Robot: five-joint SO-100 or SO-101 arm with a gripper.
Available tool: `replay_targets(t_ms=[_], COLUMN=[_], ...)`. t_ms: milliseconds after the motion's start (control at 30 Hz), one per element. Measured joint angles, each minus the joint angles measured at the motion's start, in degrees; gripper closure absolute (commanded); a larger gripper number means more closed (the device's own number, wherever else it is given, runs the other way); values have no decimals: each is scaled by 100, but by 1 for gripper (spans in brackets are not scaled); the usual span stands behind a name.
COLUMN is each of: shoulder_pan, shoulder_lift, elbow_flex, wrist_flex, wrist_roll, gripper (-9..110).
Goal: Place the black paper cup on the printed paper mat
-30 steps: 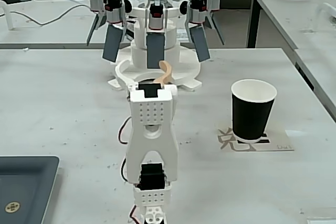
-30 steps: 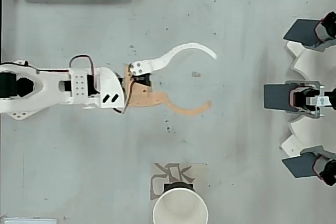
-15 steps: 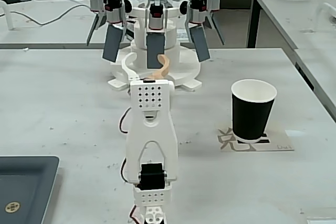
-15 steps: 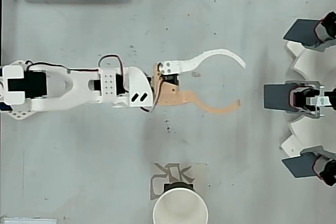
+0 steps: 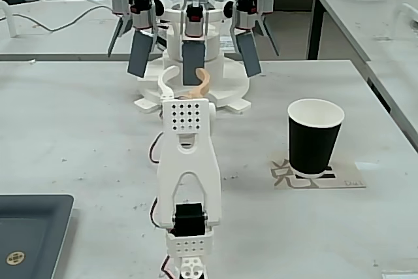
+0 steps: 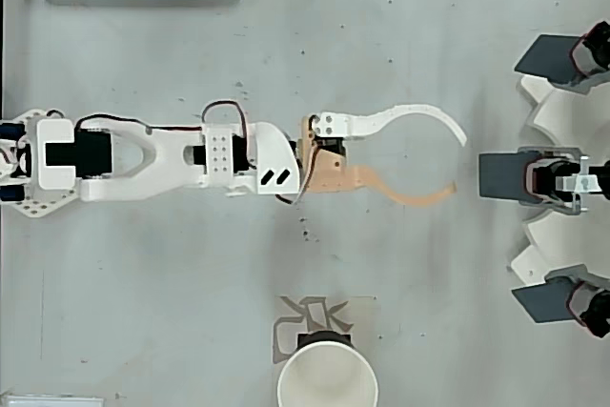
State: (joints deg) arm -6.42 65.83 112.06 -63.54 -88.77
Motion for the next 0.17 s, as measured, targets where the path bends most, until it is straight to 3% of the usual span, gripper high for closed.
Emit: replay_targets(t_ms=[167], shoulder_pan=[35], shoulder_lift=[-26], elbow_flex=[-18], wrist_flex=[0], wrist_roll=[0], gripper=[94])
